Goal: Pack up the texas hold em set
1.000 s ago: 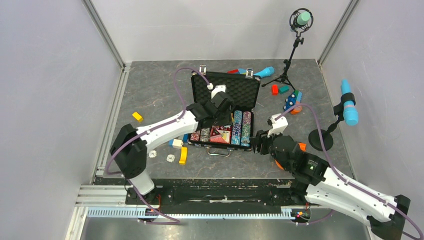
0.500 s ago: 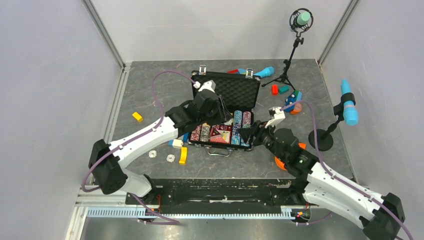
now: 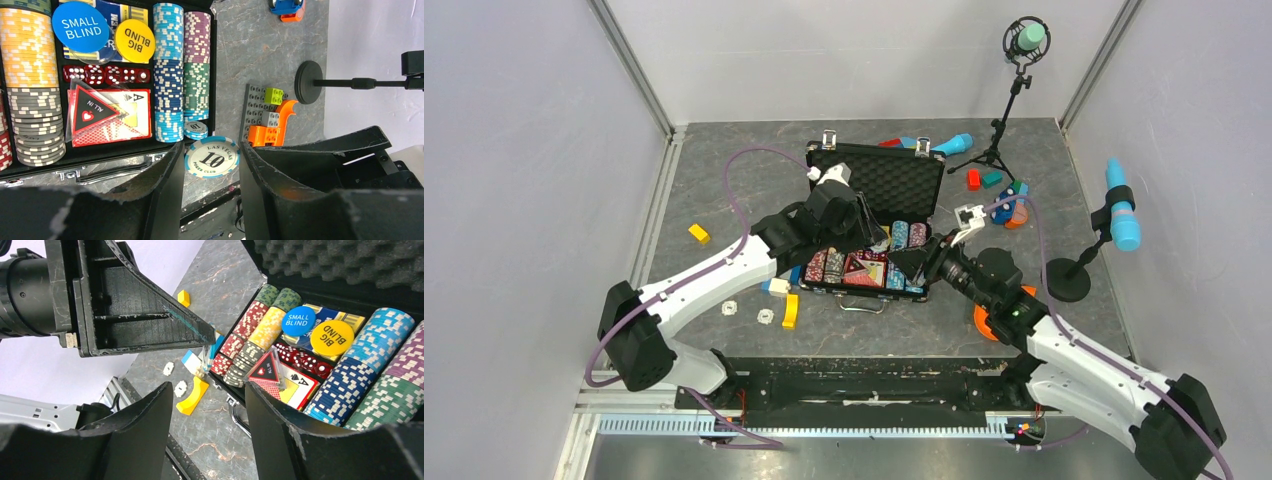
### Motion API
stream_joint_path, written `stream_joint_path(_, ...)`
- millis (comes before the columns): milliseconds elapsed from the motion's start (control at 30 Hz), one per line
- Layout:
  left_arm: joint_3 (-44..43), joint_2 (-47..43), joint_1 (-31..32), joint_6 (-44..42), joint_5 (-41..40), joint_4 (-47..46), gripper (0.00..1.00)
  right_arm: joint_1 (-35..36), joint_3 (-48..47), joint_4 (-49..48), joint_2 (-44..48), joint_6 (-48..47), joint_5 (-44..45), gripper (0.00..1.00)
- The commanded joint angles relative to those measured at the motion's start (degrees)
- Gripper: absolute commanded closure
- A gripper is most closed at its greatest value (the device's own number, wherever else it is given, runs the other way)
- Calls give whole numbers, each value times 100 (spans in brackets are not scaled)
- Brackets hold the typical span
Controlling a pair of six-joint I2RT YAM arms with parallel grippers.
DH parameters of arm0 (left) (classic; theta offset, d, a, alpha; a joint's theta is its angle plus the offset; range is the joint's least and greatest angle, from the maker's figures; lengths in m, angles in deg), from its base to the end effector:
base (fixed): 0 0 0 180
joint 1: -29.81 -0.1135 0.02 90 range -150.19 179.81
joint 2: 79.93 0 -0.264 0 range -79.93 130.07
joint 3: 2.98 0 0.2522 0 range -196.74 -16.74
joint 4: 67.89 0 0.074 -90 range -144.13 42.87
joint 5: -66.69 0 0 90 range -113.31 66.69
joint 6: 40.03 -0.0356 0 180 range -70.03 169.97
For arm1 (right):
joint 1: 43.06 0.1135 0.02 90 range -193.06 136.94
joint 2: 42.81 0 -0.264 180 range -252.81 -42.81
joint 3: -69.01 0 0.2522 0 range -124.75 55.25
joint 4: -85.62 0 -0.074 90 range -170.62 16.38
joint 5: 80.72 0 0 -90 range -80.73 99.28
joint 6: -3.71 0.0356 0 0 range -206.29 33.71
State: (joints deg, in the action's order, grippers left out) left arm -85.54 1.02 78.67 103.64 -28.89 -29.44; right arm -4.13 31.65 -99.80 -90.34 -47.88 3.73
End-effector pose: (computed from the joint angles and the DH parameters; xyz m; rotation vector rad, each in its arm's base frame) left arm 0.2119 -0.2373 0.3157 -0.1562 2.3507 -0.8474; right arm 0.1527 0.1277 0.2546 -0.0871 1.7725 1.0866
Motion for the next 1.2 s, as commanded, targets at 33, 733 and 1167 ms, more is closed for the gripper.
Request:
stream_joint_path(33, 46, -180, -35, 220, 152, -336, 59, -49, -29, -480, -197, 135, -250, 44)
stream_joint_path(733, 215, -242, -35, 328, 257, -482, 60, -105, -203, -909, -751, 134, -364, 54)
stream_joint_path(1167, 269, -255, -35, 372, 306, -543, 60, -123, -233, -1088, -900, 203, -382, 61)
